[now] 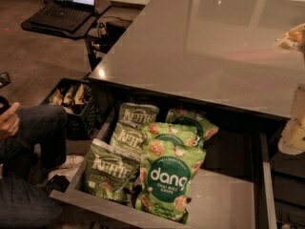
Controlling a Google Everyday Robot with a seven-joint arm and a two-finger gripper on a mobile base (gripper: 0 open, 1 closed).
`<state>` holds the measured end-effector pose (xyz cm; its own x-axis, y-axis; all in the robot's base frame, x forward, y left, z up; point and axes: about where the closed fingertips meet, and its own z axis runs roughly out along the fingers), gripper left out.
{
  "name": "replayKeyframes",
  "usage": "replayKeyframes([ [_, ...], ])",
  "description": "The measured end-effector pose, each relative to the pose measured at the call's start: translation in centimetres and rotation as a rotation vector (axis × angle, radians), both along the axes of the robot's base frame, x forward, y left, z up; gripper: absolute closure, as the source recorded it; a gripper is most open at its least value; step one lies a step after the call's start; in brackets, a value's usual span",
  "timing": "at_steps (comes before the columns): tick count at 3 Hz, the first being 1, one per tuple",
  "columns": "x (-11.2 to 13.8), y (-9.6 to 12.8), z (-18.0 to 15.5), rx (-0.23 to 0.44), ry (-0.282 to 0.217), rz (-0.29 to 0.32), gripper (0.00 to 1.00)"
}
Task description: Pick green jalapeno chip bag from top drawer and place on counter
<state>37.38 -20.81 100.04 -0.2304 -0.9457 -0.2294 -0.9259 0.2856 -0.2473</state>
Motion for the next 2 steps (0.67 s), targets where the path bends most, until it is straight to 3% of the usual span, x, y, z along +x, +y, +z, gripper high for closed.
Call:
replayKeyframes([
  [1,-0.2,0.4,0.5,0.0,-0.021,0.008,0.0],
  [2,-4.7,4.3,1.4,0.01,-0.058,0.088,0.0],
])
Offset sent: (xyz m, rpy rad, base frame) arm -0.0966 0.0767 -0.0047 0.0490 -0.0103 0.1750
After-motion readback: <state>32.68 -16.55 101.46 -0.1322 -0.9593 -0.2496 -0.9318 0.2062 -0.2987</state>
